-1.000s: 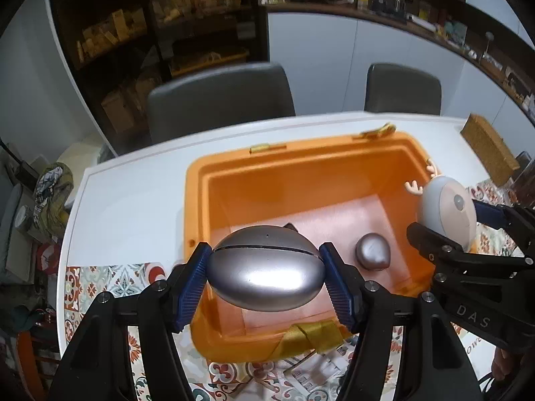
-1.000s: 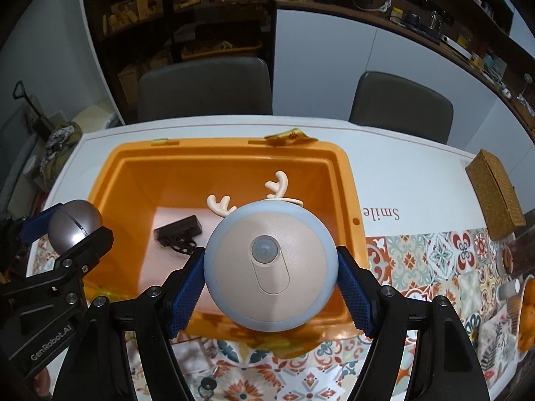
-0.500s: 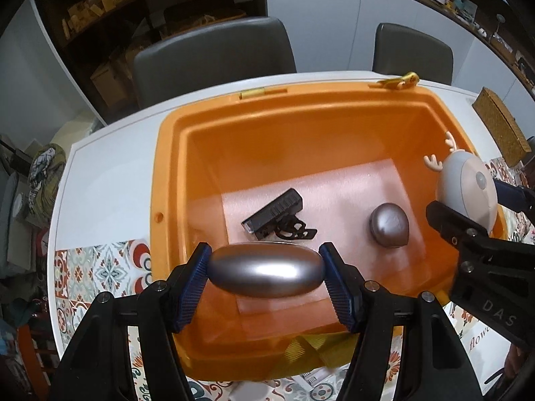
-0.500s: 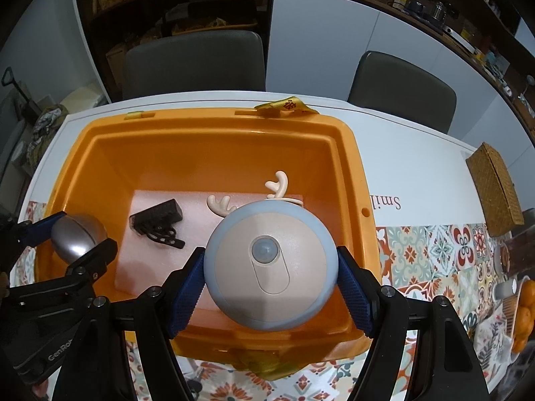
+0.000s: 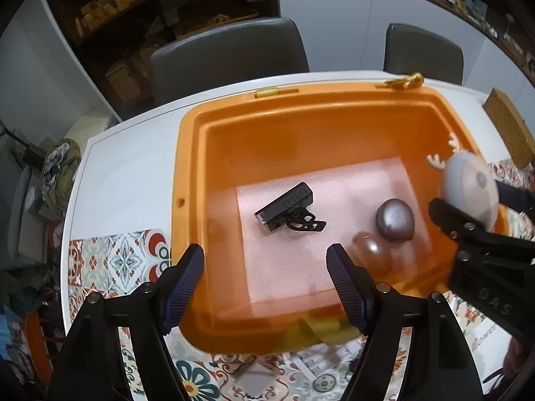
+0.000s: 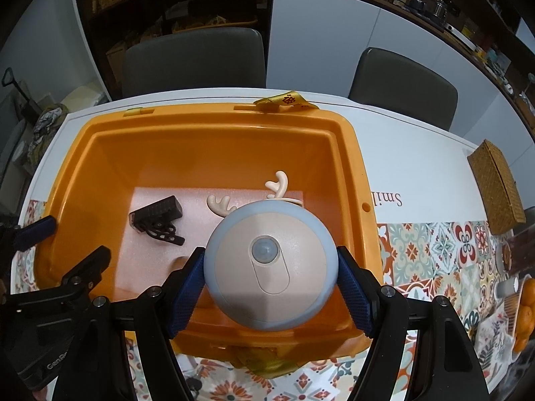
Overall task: Organize rigid objects
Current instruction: 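Open the left tool to drop the egg while the right tool releases the lamp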
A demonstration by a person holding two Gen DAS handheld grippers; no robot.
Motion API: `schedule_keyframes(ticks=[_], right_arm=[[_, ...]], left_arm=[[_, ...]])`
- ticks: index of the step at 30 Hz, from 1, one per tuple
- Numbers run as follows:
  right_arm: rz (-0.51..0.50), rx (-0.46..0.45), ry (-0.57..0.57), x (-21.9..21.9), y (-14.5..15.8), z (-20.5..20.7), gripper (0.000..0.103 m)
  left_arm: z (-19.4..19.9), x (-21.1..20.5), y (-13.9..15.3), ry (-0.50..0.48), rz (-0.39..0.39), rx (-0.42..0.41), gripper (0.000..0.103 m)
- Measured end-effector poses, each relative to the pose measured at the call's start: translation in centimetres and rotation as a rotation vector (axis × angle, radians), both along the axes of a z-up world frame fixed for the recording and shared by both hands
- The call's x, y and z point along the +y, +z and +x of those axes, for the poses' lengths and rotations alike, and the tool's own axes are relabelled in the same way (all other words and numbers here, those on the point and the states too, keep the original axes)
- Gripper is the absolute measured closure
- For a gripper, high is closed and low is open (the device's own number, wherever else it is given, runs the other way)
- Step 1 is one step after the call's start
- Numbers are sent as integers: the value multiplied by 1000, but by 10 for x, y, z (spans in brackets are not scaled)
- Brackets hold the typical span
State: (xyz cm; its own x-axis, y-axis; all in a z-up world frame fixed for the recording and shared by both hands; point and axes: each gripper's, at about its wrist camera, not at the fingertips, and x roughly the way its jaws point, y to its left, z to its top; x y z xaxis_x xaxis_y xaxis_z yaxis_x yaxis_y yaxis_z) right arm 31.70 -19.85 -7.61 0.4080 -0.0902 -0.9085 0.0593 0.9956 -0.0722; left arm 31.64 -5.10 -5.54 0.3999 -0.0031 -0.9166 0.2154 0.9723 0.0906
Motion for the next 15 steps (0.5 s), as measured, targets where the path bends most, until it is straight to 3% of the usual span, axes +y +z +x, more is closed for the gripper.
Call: schedule_keyframes(ticks=[2, 5, 11, 15], right_arm=[[7, 1, -1, 0, 1, -1, 28], [19, 2, 5, 2, 2, -3, 28], [47, 1, 15, 8, 4, -3, 28], [65, 4, 37, 18, 3, -3, 28]], left_arm=[[-3, 3, 4, 17, -18, 11, 27], [-8, 9, 12, 57, -8, -11, 16], [-11, 28, 22, 117, 17, -55, 15], [-12, 43, 20, 147, -13, -47, 15]])
